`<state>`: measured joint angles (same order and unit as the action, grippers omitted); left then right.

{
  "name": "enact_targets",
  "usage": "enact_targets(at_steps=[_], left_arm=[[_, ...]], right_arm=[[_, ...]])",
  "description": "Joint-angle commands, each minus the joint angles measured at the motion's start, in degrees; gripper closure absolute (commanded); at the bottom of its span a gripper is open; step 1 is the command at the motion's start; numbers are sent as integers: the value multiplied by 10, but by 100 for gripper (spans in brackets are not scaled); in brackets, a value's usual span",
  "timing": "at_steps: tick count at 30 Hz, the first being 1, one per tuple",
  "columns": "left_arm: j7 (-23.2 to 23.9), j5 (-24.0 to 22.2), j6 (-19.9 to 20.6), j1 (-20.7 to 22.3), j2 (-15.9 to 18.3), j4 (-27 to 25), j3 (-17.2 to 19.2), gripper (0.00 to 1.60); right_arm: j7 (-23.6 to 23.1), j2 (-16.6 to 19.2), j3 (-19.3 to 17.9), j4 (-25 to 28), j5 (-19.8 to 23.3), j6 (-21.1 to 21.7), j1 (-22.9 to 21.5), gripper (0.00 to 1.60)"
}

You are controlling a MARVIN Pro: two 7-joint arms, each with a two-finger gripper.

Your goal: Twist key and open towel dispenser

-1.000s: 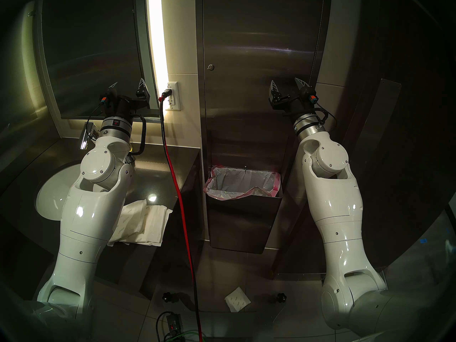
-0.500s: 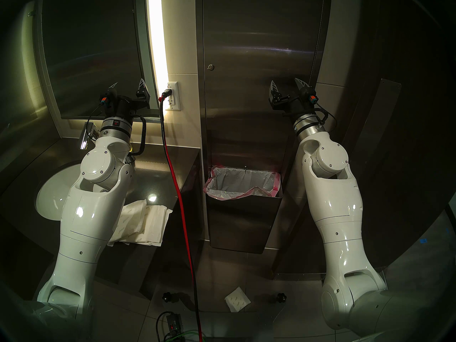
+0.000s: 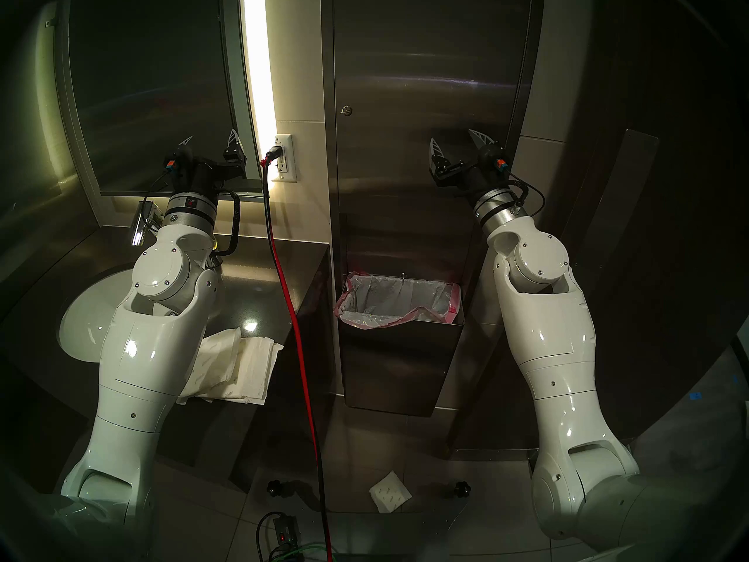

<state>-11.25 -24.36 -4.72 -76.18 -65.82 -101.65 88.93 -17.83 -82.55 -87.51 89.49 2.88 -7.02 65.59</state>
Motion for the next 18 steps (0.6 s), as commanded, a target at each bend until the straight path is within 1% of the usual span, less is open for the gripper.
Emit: enact_targets(at_steps=[1,5,13,16,17,18], left_arm=[[0,0,0,8,0,-4,0,0],[0,0,0,8,0,-4,1,0],[0,0,0,8,0,-4,1,0],[0,0,0,8,0,-4,1,0],[0,0,0,8,0,-4,1,0],[0,0,0,8,0,-4,1,0]], right_arm=[[-34,21,1,-3,8,7,-33,0],[-50,25,3,-10,8,7,-45,0],[-66,38,14,-17,-8,4,-61,0],[-48,41,24,-22,-44,-21,-65,0],[-48,41,24,-22,-44,-21,-65,0],[-41,38,26,-25,-54,-30,-67,0]])
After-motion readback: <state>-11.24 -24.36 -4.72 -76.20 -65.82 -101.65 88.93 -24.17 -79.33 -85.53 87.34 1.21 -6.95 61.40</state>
